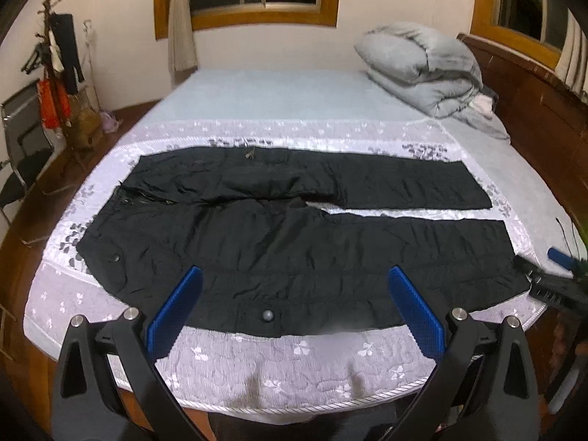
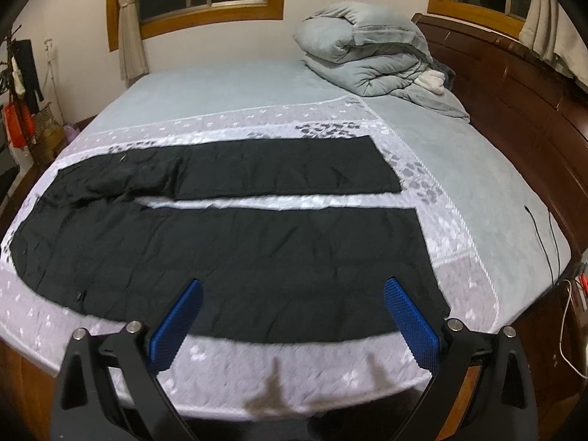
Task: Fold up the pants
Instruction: 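Lower both tools to the black pants leg hems and grasp them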
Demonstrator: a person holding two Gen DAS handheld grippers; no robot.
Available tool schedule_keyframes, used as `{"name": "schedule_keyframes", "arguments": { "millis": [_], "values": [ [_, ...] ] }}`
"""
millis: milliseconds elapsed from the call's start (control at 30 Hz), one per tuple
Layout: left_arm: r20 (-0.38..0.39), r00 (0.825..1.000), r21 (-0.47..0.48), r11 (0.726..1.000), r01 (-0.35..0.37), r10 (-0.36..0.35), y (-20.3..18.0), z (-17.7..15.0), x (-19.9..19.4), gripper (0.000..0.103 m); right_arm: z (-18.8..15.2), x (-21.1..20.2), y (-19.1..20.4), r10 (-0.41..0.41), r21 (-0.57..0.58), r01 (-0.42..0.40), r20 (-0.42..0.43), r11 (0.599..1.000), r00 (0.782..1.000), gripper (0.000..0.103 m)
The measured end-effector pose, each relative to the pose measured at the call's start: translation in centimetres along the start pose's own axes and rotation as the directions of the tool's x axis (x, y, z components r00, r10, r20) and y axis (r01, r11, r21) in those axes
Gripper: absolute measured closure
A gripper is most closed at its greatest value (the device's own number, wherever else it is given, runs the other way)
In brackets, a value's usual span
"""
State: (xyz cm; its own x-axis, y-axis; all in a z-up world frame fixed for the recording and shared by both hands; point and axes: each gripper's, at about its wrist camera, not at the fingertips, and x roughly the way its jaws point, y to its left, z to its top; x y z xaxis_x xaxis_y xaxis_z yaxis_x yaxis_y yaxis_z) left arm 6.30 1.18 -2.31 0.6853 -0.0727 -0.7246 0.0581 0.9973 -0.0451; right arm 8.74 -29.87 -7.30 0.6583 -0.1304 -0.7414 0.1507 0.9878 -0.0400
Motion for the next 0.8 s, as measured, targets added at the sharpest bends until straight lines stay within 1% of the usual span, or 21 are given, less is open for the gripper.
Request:
{"name": "schedule_keyframes", "arguments": {
  "millis": [67, 100, 167, 200, 267, 300, 367, 433, 467, 500, 533, 567, 633, 667, 700, 733, 800],
  "values": [
    [-0.038, 0.999, 0.004, 1.000, 0.029, -0.028, 0.7, 1.5, 1.8, 0.003, 1.8, 1.6, -1.8, 0.014, 0.003, -0.014, 0.002, 1.000, 1.000, 0.003],
    [-0.054, 0.997, 0.010, 0.998, 0.055, -0.054, 0.9, 2.4, 2.8, 0.003, 2.6, 2.3, -2.5, 0.022, 0.000, -0.022, 0.002, 1.000, 1.000, 0.003],
    [-0.080, 0.994, 0.036, 0.997, 0.072, -0.069, 1.2, 4.4, 4.8, 0.002, 4.5, 4.3, -4.1, 0.030, -0.006, -0.030, -0.011, 1.000, 0.999, 0.003],
    [-0.088, 0.993, 0.050, 0.996, 0.077, -0.072, 1.4, 5.3, 5.8, 0.003, 5.9, 6.0, -5.2, 0.033, -0.013, -0.033, -0.026, 0.999, 0.999, 0.003],
    [-0.133, 0.986, 0.110, 0.987, 0.118, -0.103, 1.6, 8.5, 9.2, 0.002, 7.9, 8.8, -6.9, 0.033, -0.025, -0.034, -0.061, 0.999, 0.998, 0.003],
    [-0.158, 0.982, 0.132, 0.983, 0.124, -0.102, 1.6, 9.9, 11.0, 0.002, 9.2, 10.8, -8.0, 0.029, -0.029, -0.031, -0.092, 0.999, 0.995, 0.003],
    [-0.207, 0.974, 0.163, 0.979, 0.125, -0.090, 1.8, 12.6, 14.6, 0.002, 11.0, 13.7, -9.7, 0.024, -0.026, -0.027, -0.125, 0.999, 0.992, 0.003],
    [-0.261, 0.960, 0.190, 0.970, 0.152, -0.100, 1.9, 15.4, 18.7, 0.002, 13.0, 17.1, -11.5, 0.039, -0.016, -0.042, -0.153, 0.999, 0.988, 0.003],
    [-0.284, 0.953, 0.196, 0.966, 0.166, -0.106, 1.9, 16.3, 20.3, 0.002, 13.9, 19.1, -12.6, 0.058, -0.003, -0.059, -0.174, 0.998, 0.983, 0.003],
    [-0.309, 0.944, 0.206, 0.960, 0.189, -0.119, 1.9, 17.3, 22.1, 0.002, 14.3, 20.3, -13.2, 0.073, 0.006, -0.074, -0.184, 0.997, 0.980, 0.003],
    [-0.340, 0.928, 0.212, 0.949, 0.235, -0.154, 1.9, 18.5, 24.4, 0.002, 14.7, 21.7, -13.9, 0.093, 0.015, -0.092, -0.196, 0.996, 0.976, 0.003],
    [-0.357, 0.918, 0.219, 0.940, 0.260, -0.171, 2.0, 19.4, 26.4, 0.002, 15.1, 23.1, -14.6, 0.106, 0.020, -0.104, -0.212, 0.994, 0.972, 0.004],
    [-0.384, 0.905, 0.243, 0.925, 0.290, -0.183, 2.3, 20.9, 30.3, 0.003, 15.6, 26.2, -15.8, 0.144, 0.027, -0.141, -0.256, 0.990, 0.956, 0.004],
    [-0.398, 0.897, 0.257, 0.916, 0.308, -0.191, 2.4, 21.6, 32.3, 0.003, 15.9, 27.9, -16.5, 0.172, 0.032, -0.170, -0.285, 0.985, 0.943, 0.004],
    [-0.412, 0.890, 0.270, 0.907, 0.324, -0.195, 2.6, 22.2, 34.3, 0.003, 16.1, 29.0, -16.9, 0.183, 0.033, -0.181, -0.302, 0.983, 0.936, 0.004],
    [-0.424, 0.882, 0.278, 0.898, 0.341, -0.204, 2.7, 22.7, 35.9, 0.003, 16.1, 29.6, -17.0, 0.187, 0.032, -0.186, -0.309, 0.982, 0.933, 0.004],
    [-0.436, 0.877, 0.301, 0.886, 0.352, -0.201, 2.8, 23.5, 38.3, 0.003, 16.5, 31.4, -17.9, 0.199, 0.030, -0.200, -0.326, 0.979, 0.924, 0.004]
  ]
}}
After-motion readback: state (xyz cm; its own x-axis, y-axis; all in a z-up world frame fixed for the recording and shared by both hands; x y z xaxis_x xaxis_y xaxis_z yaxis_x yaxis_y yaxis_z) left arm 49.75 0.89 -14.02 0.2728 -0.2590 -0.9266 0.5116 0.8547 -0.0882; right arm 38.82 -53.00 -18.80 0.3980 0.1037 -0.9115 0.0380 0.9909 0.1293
